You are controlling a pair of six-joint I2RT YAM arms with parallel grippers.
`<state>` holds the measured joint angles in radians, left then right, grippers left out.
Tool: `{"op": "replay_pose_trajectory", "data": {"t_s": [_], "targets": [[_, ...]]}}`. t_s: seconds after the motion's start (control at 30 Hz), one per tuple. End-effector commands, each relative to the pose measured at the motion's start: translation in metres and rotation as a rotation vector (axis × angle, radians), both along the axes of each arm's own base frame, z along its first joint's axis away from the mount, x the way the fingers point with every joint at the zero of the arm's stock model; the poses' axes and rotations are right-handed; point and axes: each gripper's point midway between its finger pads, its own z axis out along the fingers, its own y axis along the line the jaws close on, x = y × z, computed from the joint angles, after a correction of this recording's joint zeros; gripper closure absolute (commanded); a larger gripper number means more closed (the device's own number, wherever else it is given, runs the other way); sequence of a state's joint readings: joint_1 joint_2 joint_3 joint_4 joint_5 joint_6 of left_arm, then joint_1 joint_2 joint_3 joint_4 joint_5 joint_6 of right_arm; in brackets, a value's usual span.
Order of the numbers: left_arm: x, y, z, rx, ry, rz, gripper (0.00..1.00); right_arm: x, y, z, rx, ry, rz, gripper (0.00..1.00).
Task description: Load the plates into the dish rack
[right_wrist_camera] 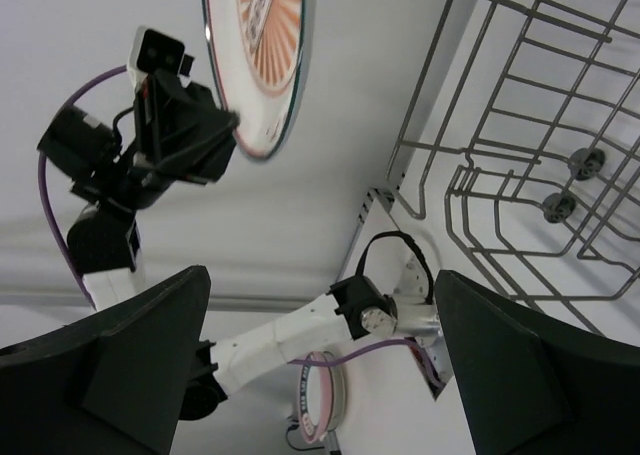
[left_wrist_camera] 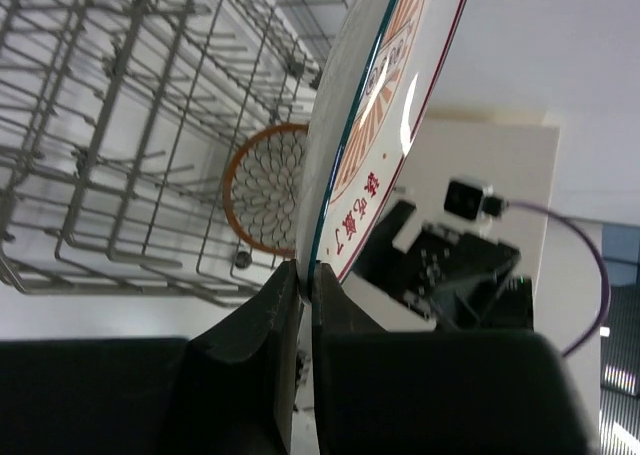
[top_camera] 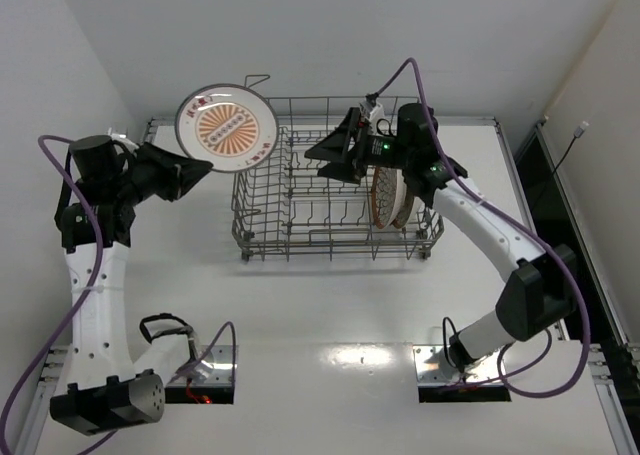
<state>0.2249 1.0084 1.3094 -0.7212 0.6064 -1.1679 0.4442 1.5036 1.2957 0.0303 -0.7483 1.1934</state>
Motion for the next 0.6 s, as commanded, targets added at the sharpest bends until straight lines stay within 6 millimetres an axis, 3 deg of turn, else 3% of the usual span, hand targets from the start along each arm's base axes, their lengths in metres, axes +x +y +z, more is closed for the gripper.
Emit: {"op": "replay_pose_trajectory", "data": {"t_s": [0.0, 0.2, 0.47, 0.57], "targets": [[-0.025, -0.027, 0.032, -0.006, -0.089, -0.113, 1.0, 0.004, 0.003, 0.02, 0.085, -0.055, 0.043, 0.08], [-0.035, -0.053, 0.036, -0.018, -0.087, -0.194, 1.0, 0.023, 0.009, 0.004, 0.079, -0.005, 0.042, 0.08], [-0.04, -0.095, 0.015, -0.042, -0.009, -0.313, 1.0, 0.032, 0.012, 0.003, 0.086, -0.007, 0.032, 0.14], [-0.044, -0.111, 0.013, -0.042, -0.009, -0.357, 1.0, 0.035, 0.013, -0.003, 0.081, 0.005, 0.032, 0.21]]}}
